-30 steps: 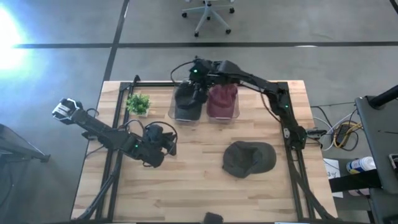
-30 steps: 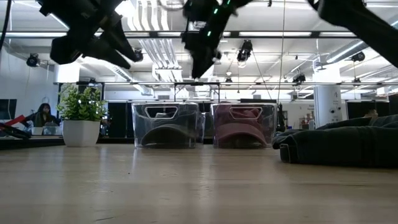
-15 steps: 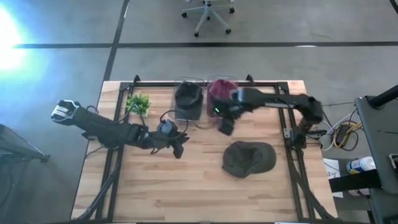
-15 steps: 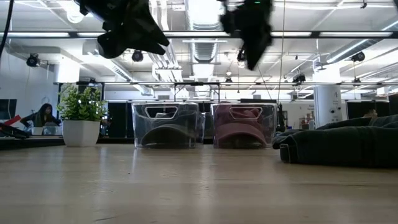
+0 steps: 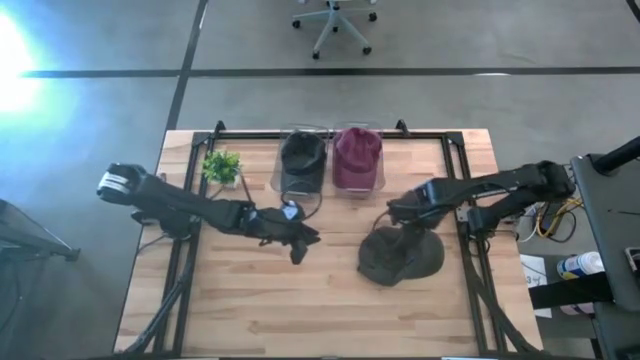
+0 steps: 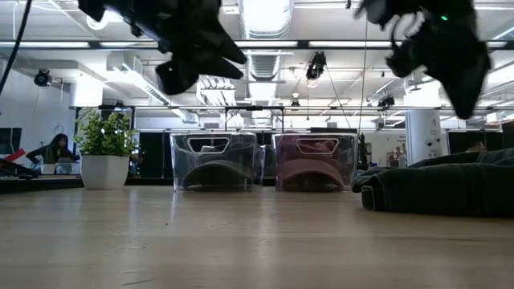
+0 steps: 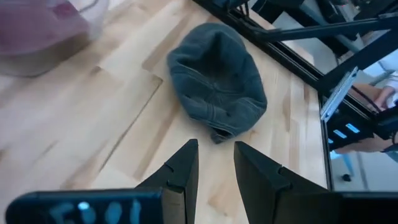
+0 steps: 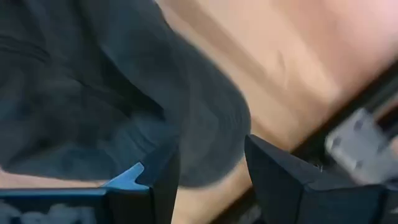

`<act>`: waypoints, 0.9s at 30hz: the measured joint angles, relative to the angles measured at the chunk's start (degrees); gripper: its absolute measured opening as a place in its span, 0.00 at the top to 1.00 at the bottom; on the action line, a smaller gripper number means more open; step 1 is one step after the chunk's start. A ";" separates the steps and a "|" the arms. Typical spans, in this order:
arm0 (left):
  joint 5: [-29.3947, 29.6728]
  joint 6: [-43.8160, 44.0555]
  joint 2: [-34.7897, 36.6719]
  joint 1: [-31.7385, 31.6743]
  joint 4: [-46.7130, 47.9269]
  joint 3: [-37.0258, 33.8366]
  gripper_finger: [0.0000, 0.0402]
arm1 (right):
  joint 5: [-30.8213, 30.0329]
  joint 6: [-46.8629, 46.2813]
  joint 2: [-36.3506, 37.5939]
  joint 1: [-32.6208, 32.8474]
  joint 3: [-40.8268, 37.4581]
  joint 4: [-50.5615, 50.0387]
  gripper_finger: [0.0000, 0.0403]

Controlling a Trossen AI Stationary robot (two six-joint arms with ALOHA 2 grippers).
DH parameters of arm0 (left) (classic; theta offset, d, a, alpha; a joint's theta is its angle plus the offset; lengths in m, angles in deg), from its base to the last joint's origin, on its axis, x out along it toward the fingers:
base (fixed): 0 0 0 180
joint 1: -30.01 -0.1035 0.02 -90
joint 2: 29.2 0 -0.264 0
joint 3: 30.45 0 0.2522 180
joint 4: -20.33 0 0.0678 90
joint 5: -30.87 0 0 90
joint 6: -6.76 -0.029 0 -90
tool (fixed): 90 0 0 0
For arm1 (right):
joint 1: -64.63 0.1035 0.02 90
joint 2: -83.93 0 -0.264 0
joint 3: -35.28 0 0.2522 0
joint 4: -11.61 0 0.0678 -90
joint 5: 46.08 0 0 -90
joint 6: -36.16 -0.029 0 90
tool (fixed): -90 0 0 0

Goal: Pick & Place hat
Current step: Put the black cap into the left transparent bin

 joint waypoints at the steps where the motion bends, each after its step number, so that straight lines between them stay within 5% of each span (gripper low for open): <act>1: -0.01 0.33 -1.51 0.00 -0.76 0.78 0.76 | 1.38 -1.70 1.20 0.26 -1.98 -0.03 0.56; 8: -2.61 -1.40 -13.88 0.00 -4.91 11.36 0.76 | 4.57 -12.67 12.63 4.87 -12.36 3.15 0.56; 14: -3.07 -9.53 -25.97 -0.85 -2.01 23.99 0.76 | 8.49 -14.80 19.26 5.35 -19.92 15.79 0.56; 20: -3.02 -11.97 -33.69 -1.16 4.46 33.73 0.76 | 8.20 -15.02 15.76 5.31 -25.15 36.18 0.56; 27: -3.14 -11.32 -35.81 -1.14 13.12 35.56 0.76 | 10.46 -9.39 8.64 5.65 -23.85 54.35 0.56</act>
